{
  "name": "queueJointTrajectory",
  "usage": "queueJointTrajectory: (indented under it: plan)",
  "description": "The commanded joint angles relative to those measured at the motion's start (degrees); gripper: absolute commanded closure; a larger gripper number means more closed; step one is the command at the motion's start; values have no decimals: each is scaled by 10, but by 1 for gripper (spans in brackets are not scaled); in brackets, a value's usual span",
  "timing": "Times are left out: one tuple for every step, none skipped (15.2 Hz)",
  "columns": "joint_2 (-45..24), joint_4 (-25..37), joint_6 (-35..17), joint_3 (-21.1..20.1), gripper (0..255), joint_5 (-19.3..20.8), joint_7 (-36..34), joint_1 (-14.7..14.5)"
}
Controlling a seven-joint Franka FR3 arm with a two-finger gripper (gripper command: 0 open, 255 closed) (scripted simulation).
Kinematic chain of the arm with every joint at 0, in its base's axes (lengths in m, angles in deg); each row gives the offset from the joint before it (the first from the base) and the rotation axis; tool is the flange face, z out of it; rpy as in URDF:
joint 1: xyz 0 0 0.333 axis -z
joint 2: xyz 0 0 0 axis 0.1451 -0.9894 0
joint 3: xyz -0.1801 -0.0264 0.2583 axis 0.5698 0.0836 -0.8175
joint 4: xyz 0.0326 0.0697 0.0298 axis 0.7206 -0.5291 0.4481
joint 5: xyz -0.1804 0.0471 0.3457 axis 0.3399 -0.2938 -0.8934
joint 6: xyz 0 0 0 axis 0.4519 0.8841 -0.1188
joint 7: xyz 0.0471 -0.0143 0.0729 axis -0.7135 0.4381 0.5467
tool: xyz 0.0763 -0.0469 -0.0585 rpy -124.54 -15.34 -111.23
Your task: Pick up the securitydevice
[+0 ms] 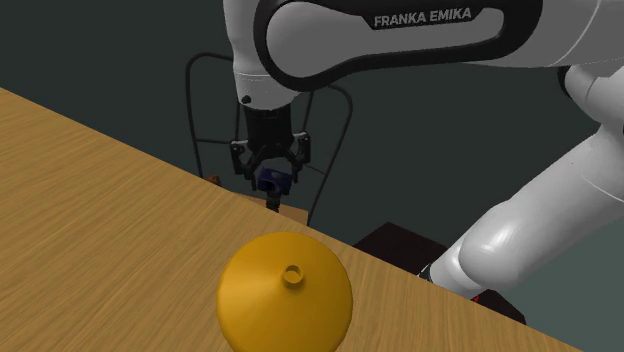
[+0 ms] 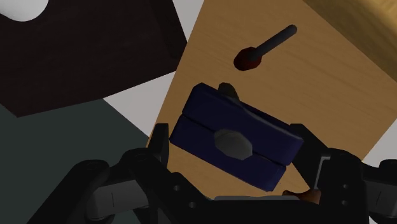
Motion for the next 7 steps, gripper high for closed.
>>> queueJointTrajectory:
  plan:
    - [2,13,14,1,255,-1,-1,0]
    - [2,20,22,1,255,-1,-1,1]
    - [3,27,30,1,255,-1,-1,1]
    - [4,34,37,2,255,-1,-1,1]
    - [4,42,45,2,255,-1,-2,1]
    - [4,43,46,2,255,-1,-2,1]
    - [4,43,46,2,255,-1,-2,1]
